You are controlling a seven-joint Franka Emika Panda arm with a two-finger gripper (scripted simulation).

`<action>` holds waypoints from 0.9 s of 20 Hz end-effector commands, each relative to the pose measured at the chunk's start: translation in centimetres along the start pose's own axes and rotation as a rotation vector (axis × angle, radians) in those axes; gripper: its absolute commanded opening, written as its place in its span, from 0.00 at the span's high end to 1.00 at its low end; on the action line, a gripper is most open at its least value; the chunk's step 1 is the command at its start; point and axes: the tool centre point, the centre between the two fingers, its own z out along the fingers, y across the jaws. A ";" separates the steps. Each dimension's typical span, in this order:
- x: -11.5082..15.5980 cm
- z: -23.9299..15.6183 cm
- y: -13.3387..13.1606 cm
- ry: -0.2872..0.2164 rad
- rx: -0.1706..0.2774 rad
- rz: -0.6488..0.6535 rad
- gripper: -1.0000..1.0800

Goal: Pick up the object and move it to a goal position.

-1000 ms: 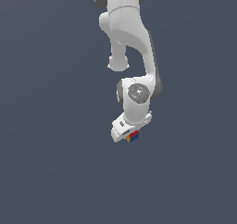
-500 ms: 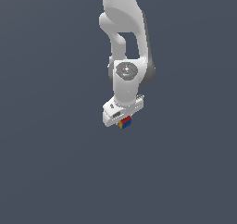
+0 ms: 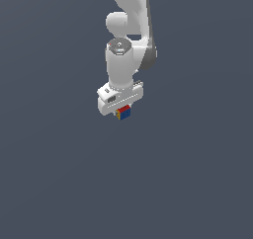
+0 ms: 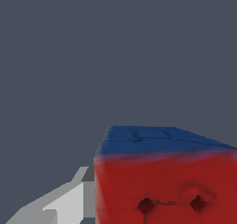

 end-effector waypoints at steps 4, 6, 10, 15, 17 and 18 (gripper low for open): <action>-3.4 -2.7 0.3 0.003 0.000 0.000 1.00; -4.4 -3.5 0.5 0.003 0.000 0.000 1.00; -5.9 -4.7 0.6 0.003 0.000 -0.001 1.00; -6.9 -5.6 0.8 0.003 0.000 -0.001 1.00; -7.0 -5.7 0.9 0.003 0.000 -0.001 1.00; -7.0 -5.7 0.9 0.003 0.000 -0.001 1.00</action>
